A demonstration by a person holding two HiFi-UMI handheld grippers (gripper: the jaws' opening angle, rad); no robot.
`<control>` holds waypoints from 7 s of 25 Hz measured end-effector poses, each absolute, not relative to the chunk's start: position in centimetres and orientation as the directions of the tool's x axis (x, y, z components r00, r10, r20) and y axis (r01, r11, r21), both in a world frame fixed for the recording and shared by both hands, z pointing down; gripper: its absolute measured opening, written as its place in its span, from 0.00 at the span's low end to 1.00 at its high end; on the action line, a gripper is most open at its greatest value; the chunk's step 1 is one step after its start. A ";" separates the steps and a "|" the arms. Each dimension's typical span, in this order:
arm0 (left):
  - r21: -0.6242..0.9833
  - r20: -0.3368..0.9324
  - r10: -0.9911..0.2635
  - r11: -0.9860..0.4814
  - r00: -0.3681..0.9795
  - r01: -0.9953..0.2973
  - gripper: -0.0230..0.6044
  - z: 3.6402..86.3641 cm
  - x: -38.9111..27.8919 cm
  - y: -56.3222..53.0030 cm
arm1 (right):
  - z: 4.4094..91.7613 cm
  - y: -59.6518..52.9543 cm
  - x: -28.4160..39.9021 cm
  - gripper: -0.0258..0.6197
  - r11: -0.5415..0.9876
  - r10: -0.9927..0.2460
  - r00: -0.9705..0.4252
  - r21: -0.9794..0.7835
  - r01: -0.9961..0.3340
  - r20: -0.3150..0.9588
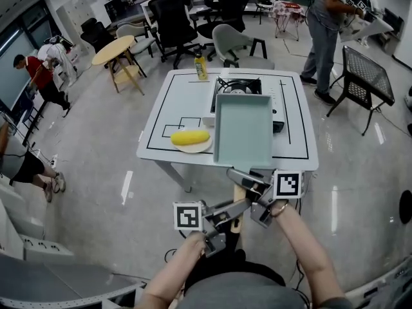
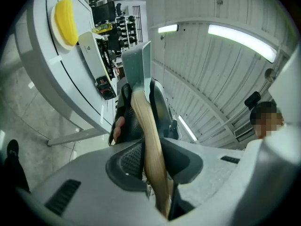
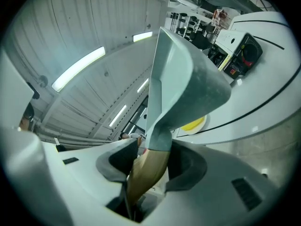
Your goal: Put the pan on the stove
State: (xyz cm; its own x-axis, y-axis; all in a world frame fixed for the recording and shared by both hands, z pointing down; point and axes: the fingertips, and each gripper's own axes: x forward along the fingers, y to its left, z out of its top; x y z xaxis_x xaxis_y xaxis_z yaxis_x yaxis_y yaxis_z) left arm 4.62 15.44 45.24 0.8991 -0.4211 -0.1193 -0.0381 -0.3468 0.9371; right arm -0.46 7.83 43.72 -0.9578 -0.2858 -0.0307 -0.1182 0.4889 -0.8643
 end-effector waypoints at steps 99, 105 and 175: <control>1.000 0.003 -0.478 -0.019 0.878 -0.014 0.20 45.6 1.6 -11.2 | 49.3 -18.3 -2.1 0.30 0.057 -0.333 -0.936 -0.988 -0.143 0.116; 0.998 0.031 -0.503 -0.035 0.864 -0.057 0.22 45.5 0.4 -11.5 | 49.3 -18.4 -2.1 0.31 0.056 -0.334 -0.937 -0.990 -0.133 0.107; 0.331 0.306 -0.842 -0.344 0.445 -0.879 0.06 43.3 -9.1 -17.9 | 40.5 -15.6 12.0 0.04 0.407 -0.862 -0.449 -0.205 -0.890 0.235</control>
State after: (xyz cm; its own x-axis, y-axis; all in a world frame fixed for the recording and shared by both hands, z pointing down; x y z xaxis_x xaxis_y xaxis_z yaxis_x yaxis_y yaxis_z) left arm -9.10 -17.95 43.29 0.4449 -0.8417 0.3060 -0.8786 -0.3441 0.3311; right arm 11.98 -15.60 40.50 -0.4487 -0.8623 0.2346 -0.8900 0.4073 -0.2051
